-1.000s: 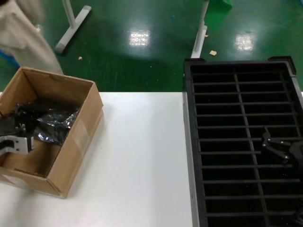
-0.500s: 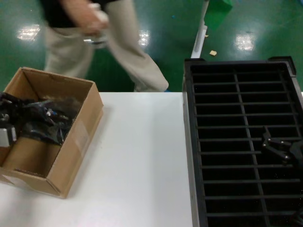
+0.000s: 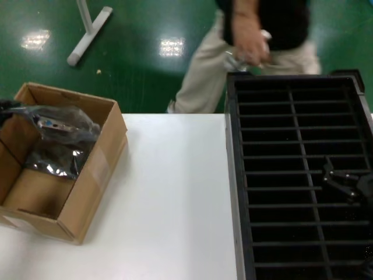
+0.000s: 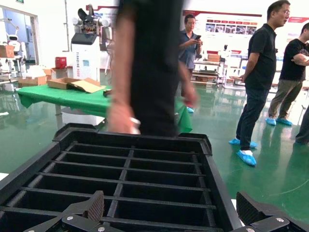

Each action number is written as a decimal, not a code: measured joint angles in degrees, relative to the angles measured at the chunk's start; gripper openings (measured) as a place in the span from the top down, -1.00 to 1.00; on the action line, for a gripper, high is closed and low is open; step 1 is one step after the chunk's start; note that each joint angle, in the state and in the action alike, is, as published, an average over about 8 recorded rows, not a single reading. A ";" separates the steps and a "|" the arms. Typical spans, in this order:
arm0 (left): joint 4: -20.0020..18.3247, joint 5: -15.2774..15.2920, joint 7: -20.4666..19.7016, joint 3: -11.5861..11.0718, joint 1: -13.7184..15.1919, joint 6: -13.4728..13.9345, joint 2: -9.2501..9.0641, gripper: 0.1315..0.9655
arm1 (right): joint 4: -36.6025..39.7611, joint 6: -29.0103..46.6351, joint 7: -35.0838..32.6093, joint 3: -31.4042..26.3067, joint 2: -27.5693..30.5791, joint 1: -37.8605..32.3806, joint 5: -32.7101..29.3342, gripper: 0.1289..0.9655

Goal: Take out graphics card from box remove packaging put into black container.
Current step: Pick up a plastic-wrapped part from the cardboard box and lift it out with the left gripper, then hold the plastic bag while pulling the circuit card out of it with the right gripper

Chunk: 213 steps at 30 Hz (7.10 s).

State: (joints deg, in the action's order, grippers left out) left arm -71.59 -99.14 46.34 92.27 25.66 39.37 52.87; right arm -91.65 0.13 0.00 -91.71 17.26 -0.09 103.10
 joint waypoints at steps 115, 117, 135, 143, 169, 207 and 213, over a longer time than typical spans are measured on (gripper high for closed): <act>-46.41 10.21 -52.45 3.35 -19.11 2.39 8.06 0.97 | 0.21 46.78 -19.41 1.55 9.14 0.92 15.02 0.88; -46.41 11.55 -52.79 4.71 -17.97 2.48 7.18 0.97 | -0.70 46.60 -18.67 1.43 9.54 1.34 15.07 0.92; -46.41 20.30 -56.46 10.77 -10.37 4.40 1.68 0.97 | -2.59 48.38 -15.44 1.18 13.89 2.83 15.95 0.96; -46.41 19.96 -55.44 11.97 -9.05 5.10 0.28 0.97 | -2.74 49.15 -15.53 1.12 14.30 3.01 16.40 0.96; -46.41 6.42 -44.58 4.30 -18.05 3.36 6.97 0.97 | 0.01 51.98 -18.18 -0.83 15.97 -2.33 15.24 0.96; -44.27 5.08 -35.00 10.59 -11.27 3.45 -0.29 0.97 | 0.82 52.96 -12.77 -3.25 18.16 -5.52 15.47 0.96; -44.56 4.51 -34.27 10.97 -11.82 3.93 -0.20 0.97 | 0.78 52.94 -12.56 -3.31 18.28 -5.46 15.48 0.96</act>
State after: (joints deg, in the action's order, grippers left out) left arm -116.15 -94.62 12.07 103.24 13.84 43.30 52.67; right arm -90.87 53.08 -12.56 -95.03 35.54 -5.55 118.58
